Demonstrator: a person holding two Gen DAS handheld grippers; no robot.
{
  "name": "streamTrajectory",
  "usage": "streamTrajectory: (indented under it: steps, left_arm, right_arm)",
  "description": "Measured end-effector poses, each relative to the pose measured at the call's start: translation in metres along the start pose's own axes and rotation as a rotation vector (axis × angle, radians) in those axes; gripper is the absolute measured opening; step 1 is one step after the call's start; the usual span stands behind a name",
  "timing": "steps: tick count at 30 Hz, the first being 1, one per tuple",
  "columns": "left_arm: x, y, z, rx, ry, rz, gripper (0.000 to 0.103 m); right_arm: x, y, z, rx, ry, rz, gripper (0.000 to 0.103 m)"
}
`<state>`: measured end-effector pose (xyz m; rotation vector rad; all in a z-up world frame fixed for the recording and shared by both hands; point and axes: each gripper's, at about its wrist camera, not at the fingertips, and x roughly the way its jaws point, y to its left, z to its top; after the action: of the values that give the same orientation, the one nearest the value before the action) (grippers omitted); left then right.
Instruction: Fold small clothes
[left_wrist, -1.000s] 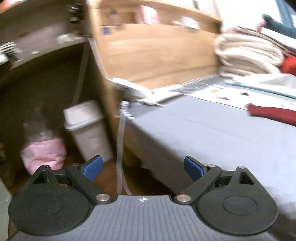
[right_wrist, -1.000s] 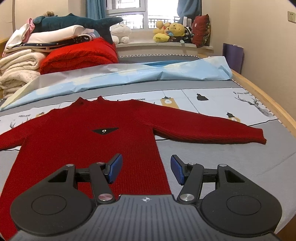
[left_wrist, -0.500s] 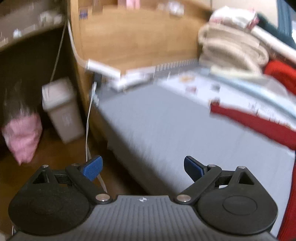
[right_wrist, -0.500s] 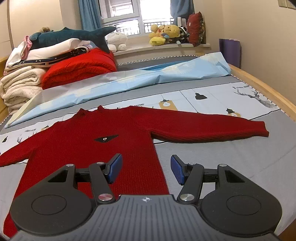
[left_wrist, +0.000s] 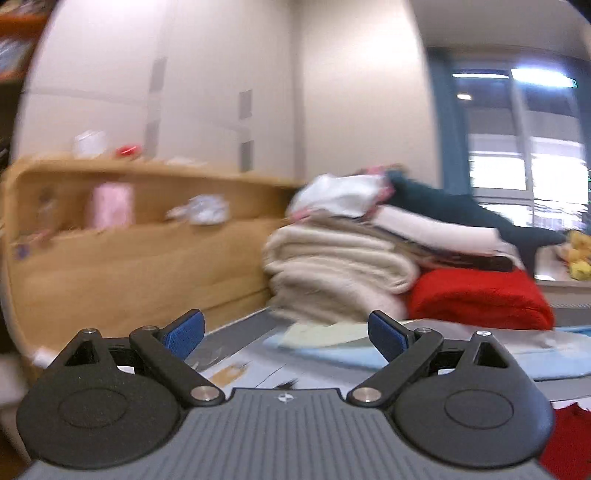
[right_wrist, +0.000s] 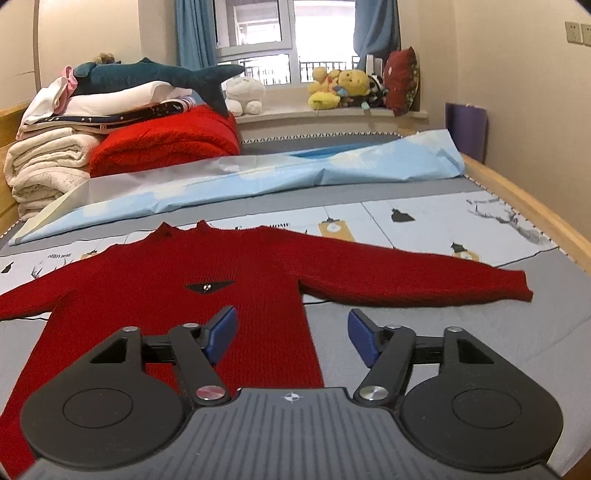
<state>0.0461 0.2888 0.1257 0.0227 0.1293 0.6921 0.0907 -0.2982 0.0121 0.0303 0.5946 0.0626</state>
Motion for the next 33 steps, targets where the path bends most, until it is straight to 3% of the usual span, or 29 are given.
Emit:
streamTrajectory:
  steps: [5,10,12,13,16,19,27,29,31,33]
  left_arm:
    - [0.052,-0.055,0.002,0.005,0.082,-0.104,0.097]
    - [0.096,-0.071,-0.073,-0.054,0.232,-0.196,0.097]
    - [0.125,-0.078,-0.099,-0.030,0.417,-0.195,0.090]
    - [0.134,-0.078,-0.105,-0.035,0.447,-0.208,0.087]
    - [0.151,-0.088,-0.109,-0.010,0.454,-0.198,0.087]
    - [0.165,-0.090,-0.111,-0.053,0.485,-0.206,0.087]
    - [0.151,-0.078,-0.123,-0.079,0.516,-0.172,0.084]
    - [0.156,-0.072,-0.130,-0.098,0.545,-0.173,0.072]
    - [0.162,-0.064,-0.137,-0.138,0.566,-0.182,0.034]
    - [0.171,-0.055,-0.146,-0.171,0.608,-0.176,0.010]
  right_arm:
    - [-0.009,0.005,0.000,-0.045,-0.055,0.006,0.073]
    - [-0.011,0.010,0.001,-0.083,-0.066,0.016,0.073]
    - [-0.011,0.009,0.002,-0.078,-0.063,0.020,0.073]
    - [-0.009,0.009,0.002,-0.074,-0.056,0.021,0.073]
    - [-0.003,0.009,0.004,-0.070,-0.036,0.026,0.073]
    - [0.007,0.010,0.007,-0.066,-0.014,0.010,0.073]
    - [0.028,0.021,0.019,-0.049,0.020,-0.072,0.073]
    - [0.036,0.031,0.029,-0.048,0.058,-0.072,0.073]
    - [0.046,0.046,0.048,-0.055,0.076,-0.015,0.073]
    - [0.053,0.066,0.070,-0.071,0.045,0.015,0.072]
